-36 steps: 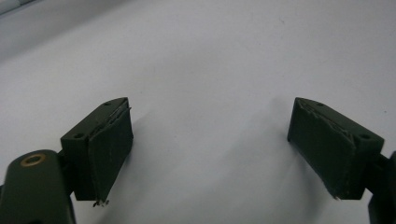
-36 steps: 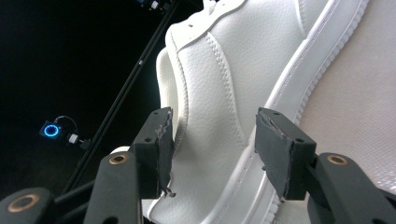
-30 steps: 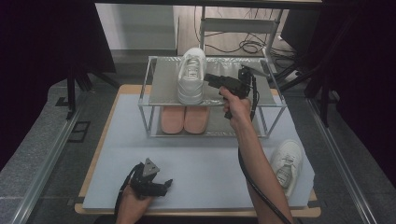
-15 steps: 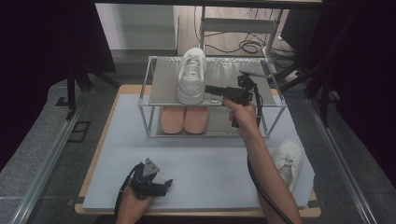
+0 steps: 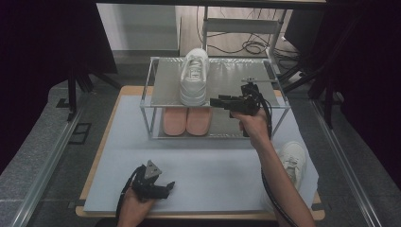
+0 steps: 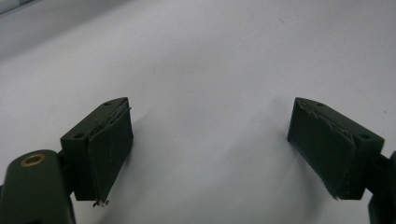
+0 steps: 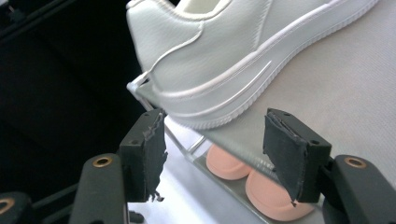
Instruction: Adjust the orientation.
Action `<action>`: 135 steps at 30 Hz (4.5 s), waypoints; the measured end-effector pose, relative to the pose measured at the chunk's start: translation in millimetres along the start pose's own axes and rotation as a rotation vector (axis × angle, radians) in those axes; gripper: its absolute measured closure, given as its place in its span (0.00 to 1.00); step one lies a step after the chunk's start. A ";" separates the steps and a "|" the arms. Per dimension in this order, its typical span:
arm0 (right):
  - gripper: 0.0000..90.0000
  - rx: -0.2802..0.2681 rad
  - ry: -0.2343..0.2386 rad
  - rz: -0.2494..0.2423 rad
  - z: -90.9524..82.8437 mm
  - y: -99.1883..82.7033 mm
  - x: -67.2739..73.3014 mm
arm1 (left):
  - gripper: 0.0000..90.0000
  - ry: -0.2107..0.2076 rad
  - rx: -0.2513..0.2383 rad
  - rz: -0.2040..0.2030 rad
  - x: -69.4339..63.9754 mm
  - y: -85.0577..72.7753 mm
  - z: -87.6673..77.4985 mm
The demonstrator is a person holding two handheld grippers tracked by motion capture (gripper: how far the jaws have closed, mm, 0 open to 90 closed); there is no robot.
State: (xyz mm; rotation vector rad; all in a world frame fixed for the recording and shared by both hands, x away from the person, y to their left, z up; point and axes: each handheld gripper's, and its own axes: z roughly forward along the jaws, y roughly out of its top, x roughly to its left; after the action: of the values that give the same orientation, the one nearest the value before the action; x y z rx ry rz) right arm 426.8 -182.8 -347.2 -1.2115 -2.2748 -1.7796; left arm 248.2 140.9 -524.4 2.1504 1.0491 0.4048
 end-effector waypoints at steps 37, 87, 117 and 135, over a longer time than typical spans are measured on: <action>0.21 0.121 -0.125 -0.268 -69.1 -64.1 17.4 | 0.16 0.000 0.001 -0.003 0.0 0.1 0.0; 1.00 0.136 -0.603 -0.076 -215.9 -165.4 -54.2 | 0.16 -0.001 0.005 -0.001 0.2 0.1 -0.2; 1.00 0.177 -0.719 0.025 -218.0 -214.8 -70.8 | 0.15 -0.002 0.006 -0.002 0.4 0.1 -0.1; 1.00 0.221 -0.626 0.005 -197.5 -219.9 -59.8 | 0.16 -0.001 0.005 -0.002 0.3 0.1 -0.1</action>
State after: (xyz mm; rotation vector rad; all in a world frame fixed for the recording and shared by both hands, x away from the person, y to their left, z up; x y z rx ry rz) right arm 258.5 -392.0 -484.5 -1.9212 -2.6581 -1.2049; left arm 248.4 141.2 -524.3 2.1543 1.0521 0.4001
